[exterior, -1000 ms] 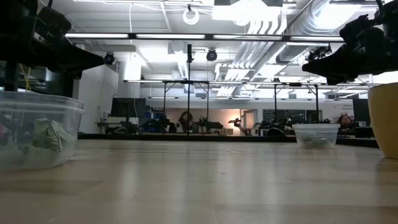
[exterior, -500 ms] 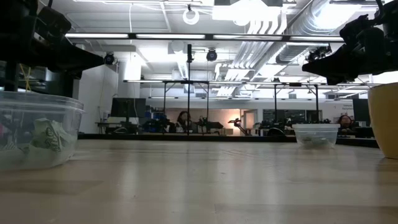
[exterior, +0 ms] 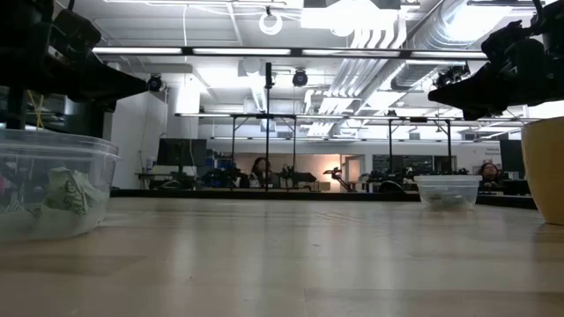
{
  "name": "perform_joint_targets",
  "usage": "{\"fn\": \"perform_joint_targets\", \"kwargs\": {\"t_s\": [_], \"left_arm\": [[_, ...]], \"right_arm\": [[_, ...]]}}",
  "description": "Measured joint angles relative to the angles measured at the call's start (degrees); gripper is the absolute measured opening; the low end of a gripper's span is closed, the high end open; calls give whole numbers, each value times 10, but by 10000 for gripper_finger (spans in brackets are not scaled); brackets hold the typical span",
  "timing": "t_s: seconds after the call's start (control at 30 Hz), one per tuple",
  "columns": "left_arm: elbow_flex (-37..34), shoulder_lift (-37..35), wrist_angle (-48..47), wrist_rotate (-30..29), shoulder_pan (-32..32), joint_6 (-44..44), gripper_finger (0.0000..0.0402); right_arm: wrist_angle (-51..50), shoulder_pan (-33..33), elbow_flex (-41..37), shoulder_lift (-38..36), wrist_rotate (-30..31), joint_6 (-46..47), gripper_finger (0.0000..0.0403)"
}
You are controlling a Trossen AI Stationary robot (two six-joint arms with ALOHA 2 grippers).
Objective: Pick and place Stevia / Truvia into bins
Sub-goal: Return to Home Position
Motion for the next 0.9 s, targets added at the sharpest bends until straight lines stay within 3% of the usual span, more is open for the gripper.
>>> {"fn": "perform_joint_targets", "kwargs": {"t_s": [0.9], "left_arm": [[0,0,0,0,0,0,67]], "right_arm": [[0,0,0,0,0,0,3]]}}
